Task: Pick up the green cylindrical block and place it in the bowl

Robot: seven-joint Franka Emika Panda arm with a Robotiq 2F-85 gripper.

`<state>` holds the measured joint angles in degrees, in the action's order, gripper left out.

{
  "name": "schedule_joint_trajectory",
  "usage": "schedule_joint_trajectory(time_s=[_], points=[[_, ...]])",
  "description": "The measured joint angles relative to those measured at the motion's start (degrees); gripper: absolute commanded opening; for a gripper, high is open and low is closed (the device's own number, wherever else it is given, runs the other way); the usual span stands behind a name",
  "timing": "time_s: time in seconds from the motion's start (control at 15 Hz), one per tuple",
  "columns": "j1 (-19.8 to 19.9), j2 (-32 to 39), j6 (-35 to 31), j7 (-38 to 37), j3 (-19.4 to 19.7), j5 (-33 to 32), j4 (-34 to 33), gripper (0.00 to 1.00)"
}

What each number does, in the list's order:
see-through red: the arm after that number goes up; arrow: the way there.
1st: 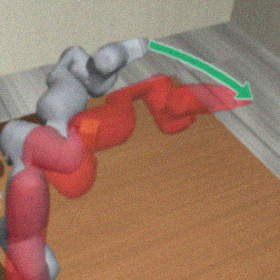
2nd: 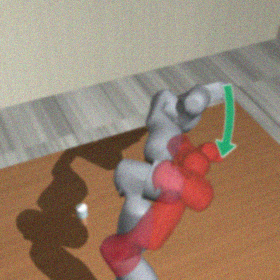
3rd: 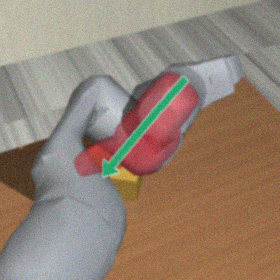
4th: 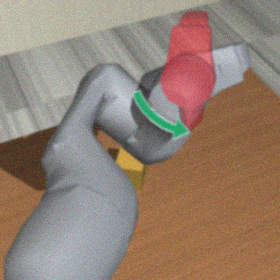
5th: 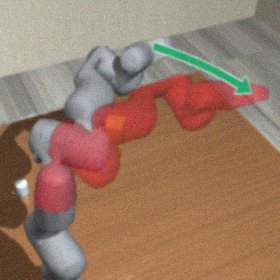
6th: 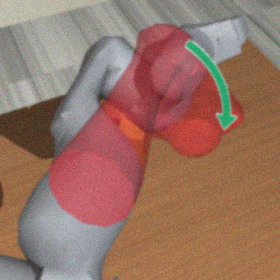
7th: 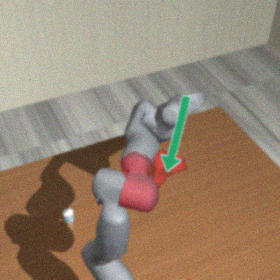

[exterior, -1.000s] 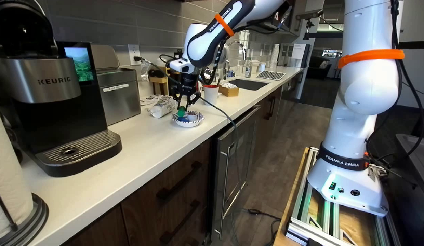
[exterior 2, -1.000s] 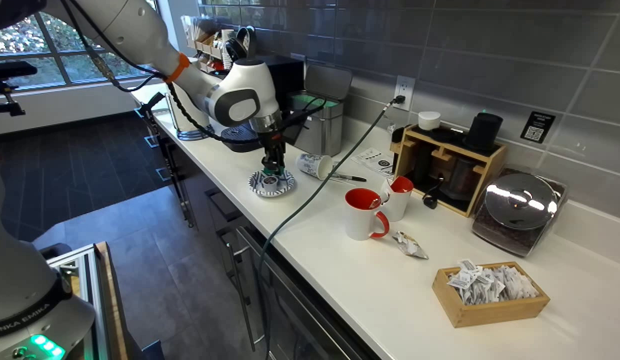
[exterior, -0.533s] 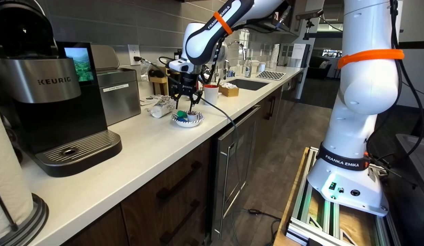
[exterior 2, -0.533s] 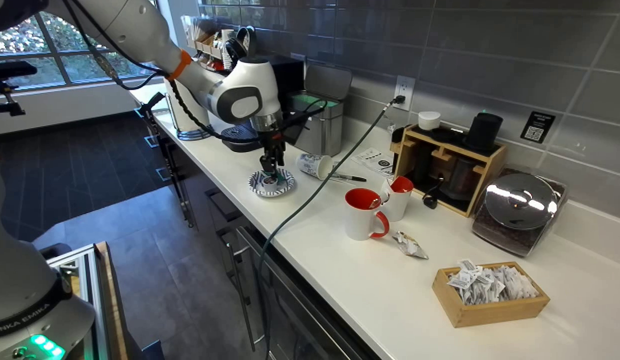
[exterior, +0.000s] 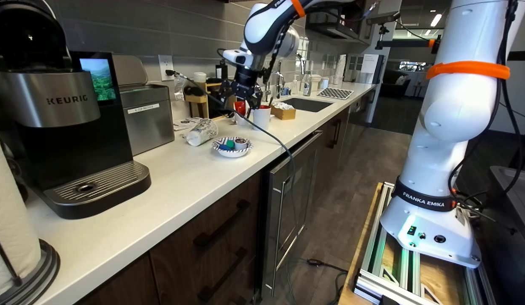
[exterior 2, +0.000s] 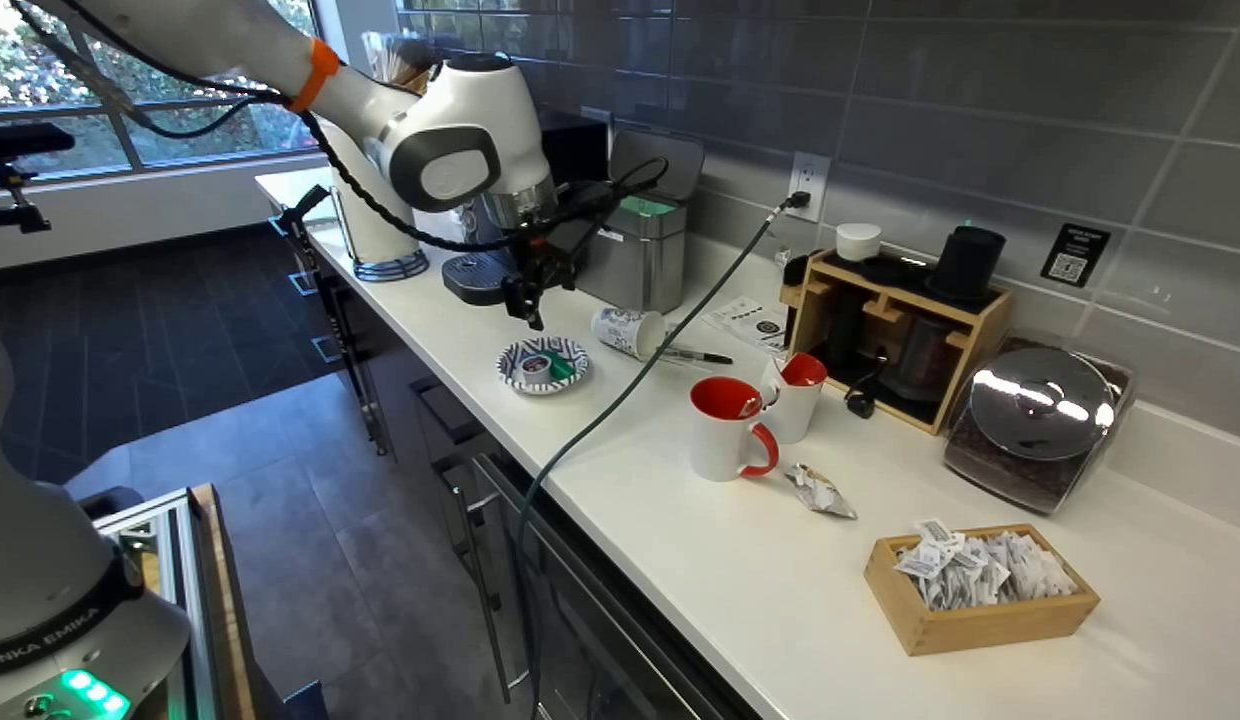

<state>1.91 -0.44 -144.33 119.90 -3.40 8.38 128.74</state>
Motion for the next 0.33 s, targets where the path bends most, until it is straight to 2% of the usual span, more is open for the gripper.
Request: schedule_joint_trajectory(time_s=[0.33], points=[[0.99,-15.63,0.39,-8.90,6.48,0.68,12.48,1.00]])
